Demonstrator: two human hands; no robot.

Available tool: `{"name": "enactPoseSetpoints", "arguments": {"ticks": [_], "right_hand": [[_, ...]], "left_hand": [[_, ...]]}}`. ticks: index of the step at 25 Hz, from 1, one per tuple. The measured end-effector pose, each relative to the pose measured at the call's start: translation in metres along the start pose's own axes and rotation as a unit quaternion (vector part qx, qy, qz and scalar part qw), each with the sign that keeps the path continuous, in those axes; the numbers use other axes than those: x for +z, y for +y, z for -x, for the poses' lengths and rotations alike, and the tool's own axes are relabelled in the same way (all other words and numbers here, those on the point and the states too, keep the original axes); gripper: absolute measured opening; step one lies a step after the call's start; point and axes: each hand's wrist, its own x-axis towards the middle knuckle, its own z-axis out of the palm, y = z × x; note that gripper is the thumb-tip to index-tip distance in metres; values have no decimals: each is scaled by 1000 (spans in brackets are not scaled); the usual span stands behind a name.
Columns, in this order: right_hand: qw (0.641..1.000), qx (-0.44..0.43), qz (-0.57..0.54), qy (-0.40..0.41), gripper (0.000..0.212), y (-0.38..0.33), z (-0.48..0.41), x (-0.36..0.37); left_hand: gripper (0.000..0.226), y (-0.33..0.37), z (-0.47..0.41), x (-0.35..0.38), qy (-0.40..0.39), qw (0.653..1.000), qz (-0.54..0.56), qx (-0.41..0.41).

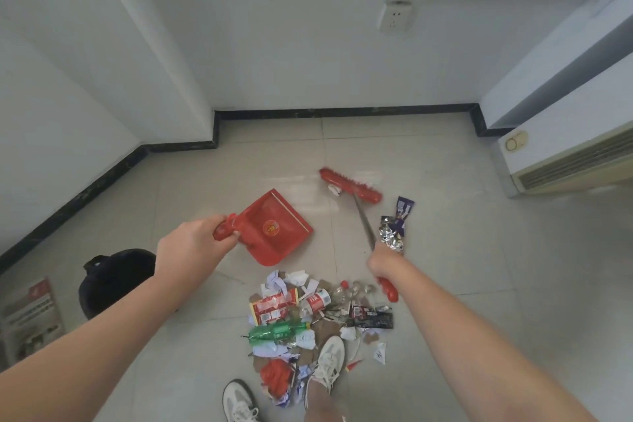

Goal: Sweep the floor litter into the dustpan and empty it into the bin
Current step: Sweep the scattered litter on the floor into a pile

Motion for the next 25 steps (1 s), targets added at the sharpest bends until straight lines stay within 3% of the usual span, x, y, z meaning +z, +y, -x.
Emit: {"name": "enactPoseSetpoints", "arguments": {"ticks": [5,8,11,15,18,25], "right_hand": [[995,6,67,-69,77,69,54,90],[992,-18,75,-102,52,78,116,106],[991,8,-80,-111,33,92,164,89],[974,10,-213,-83,36,114,196,57],[967,-7,-256,-6,34,119,189,32],[952,43,-284,104,26,123,58,-83]], "left_hand": [[21,-11,1,-20,-2,999,-33,24],[22,-9,1,-29,-17,998,-38,54],[23,-5,1,-37,-23,993,-70,93],[23,2,-2,-45,-24,990,-79,114],[25,13,0,-43,-3,990,-69,124],[23,46,-3,-26,28,988,-61,142]]}}
